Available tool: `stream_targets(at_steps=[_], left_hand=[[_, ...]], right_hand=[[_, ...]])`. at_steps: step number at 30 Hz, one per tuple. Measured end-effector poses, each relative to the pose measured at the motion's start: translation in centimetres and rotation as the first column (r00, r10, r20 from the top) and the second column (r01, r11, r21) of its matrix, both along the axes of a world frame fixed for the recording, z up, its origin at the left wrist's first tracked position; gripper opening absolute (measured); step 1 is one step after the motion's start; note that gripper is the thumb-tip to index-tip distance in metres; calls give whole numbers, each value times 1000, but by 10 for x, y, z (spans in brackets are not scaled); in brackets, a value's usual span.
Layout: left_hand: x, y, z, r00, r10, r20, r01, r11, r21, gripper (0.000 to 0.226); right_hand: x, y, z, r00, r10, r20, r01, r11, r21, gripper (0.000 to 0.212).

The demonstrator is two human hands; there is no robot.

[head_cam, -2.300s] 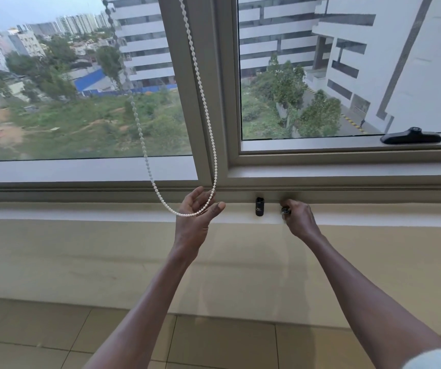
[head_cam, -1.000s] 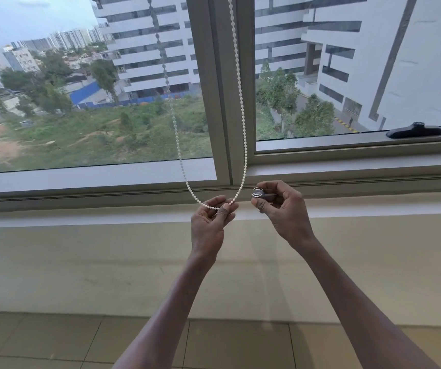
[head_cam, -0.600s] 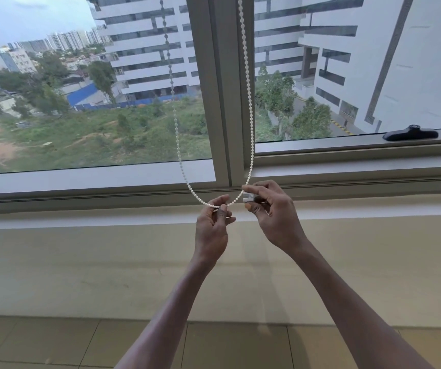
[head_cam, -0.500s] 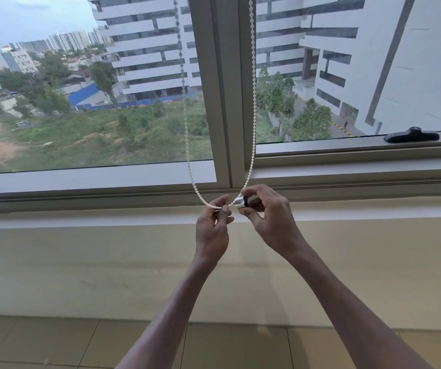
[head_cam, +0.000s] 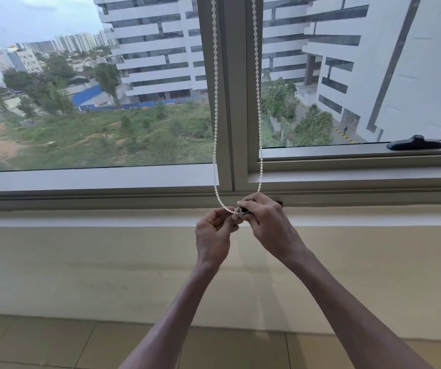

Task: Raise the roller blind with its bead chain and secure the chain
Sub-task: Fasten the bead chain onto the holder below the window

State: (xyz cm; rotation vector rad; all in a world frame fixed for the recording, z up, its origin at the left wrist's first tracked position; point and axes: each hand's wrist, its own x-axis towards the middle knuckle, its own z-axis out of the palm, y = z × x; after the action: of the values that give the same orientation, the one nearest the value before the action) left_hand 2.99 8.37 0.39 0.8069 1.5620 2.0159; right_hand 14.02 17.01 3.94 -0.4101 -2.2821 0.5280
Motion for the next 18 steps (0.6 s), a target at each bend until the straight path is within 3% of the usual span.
stream_targets(at_steps=[6, 10, 14, 18], left_hand=[[1, 2, -5, 1000, -18, 6, 18, 999, -41, 11], [1, 1, -10, 998, -23, -52, 18, 995, -94, 20], [0, 3, -5, 990, -47, -134, 37, 996, -77, 28], [-3, 6, -1, 977, 5, -214, -24, 996, -88, 20]], right_hand=[[0, 7, -3, 994, -10, 113, 4, 998, 57, 25], [-1, 8, -8, 991, 11, 135, -13, 1000, 11, 21], [-4, 7, -8, 992, 22, 125, -18, 999, -30, 31], [-3, 9, -6, 996, 14, 94, -4, 994, -106, 39]])
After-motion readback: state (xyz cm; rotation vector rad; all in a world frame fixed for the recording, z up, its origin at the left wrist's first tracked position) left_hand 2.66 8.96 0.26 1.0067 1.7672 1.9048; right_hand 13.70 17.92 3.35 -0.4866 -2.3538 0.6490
